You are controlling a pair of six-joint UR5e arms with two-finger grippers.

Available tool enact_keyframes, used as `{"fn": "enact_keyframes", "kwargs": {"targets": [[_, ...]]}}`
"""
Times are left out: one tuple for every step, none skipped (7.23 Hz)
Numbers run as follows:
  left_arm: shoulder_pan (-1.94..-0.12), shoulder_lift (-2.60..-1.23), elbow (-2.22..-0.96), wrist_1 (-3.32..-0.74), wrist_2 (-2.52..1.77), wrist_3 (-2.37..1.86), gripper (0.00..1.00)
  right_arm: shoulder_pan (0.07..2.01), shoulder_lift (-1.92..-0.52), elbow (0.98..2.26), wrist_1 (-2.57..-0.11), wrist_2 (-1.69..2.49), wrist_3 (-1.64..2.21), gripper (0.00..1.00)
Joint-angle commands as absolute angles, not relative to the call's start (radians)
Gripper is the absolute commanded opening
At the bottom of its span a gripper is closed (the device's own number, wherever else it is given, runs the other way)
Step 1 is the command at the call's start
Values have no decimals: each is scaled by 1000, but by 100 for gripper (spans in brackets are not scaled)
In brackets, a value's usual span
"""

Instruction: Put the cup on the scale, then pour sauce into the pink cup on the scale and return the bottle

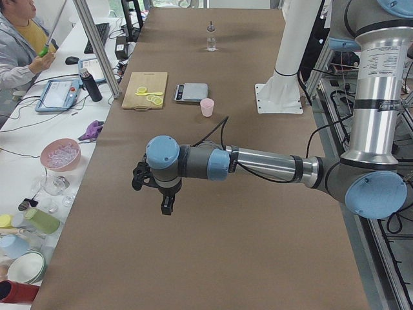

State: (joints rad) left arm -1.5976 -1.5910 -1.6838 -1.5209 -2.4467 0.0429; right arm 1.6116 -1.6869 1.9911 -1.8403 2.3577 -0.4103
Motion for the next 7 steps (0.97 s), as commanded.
{"fn": "enact_keyframes", "kwargs": {"targets": [[-1595, -1591, -1683, -1523, -2447, 43, 98, 1605, -1686, 1993, -1839, 2358, -411, 100], [-1595, -1592, -1690, -1520, -2448, 41, 98, 1605, -1686, 1993, -1839, 2358, -411, 100], [-1594, -1589, -1684, -1522, -2448, 52, 98, 1598, -1686, 1993, -1841, 2358, -410, 100], [-1591, -1592, -1690, -1522, -2454, 43, 98, 1594, -1689, 1993, -1842, 2356, -411, 100], [-1524, -1601, -1693, -1531, -2470, 44, 98, 1589, -1692, 1991, -1844, 2346, -411, 100], [-1428, -1609, -1700, -1605, -2471, 14, 98, 1582, -1692, 1990, -1844, 2339, -411, 100], [-1367, -1615, -1738, -1687, -2468, -216, 98, 1577, -1692, 1990, -1844, 2330, -411, 100]]}}
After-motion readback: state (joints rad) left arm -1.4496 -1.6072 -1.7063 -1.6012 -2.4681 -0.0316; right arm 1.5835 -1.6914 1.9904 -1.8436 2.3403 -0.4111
